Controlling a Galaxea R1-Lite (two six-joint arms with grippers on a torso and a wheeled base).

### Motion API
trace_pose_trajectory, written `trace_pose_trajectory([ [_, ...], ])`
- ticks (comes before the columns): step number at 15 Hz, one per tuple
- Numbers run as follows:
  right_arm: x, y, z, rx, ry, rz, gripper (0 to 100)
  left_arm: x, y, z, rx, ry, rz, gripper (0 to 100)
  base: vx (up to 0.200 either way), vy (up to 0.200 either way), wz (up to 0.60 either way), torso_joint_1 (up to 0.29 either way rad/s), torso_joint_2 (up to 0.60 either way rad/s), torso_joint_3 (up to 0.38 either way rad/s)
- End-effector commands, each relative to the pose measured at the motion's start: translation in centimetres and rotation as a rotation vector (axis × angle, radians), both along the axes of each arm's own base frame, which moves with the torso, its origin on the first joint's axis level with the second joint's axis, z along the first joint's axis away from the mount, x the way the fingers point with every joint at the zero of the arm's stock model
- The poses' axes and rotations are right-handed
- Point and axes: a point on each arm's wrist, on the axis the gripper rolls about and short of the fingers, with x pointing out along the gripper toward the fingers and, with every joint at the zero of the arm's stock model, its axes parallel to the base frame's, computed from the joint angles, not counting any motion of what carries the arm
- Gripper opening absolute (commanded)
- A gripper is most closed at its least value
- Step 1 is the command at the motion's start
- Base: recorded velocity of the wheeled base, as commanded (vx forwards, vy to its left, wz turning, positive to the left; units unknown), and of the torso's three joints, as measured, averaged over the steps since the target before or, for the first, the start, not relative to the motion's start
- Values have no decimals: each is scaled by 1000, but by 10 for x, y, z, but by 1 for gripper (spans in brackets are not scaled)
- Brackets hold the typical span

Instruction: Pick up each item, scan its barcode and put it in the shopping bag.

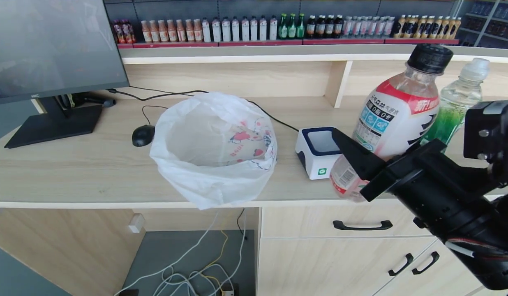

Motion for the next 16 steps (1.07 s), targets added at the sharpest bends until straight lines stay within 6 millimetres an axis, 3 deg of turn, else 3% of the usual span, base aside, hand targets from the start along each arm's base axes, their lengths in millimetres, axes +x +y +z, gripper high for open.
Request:
trace_pose_trajectory([
  [1, 20, 15, -4, -23, -6, 16, 0, 0, 0, 0, 0, 1, -1, 100, 0, 0, 0, 0, 0, 0],
  [2, 22, 15, -5, -26, -7, 16, 0, 0, 0, 0, 0, -1, 0, 100, 0, 0, 0, 0, 0, 0],
  [4, 45, 16, -2, -77, -70, 24, 0, 0, 0, 0, 0, -1, 0, 100, 0, 0, 0, 0, 0, 0],
  [10, 71, 14, 8, -138, -177, 33, 0, 0, 0, 0, 0, -1, 0, 100, 0, 0, 0, 0, 0, 0],
  [16, 105, -7, 39, -275, -334, 32, 0, 0, 0, 0, 0, 1, 0, 100, 0, 0, 0, 0, 0, 0],
])
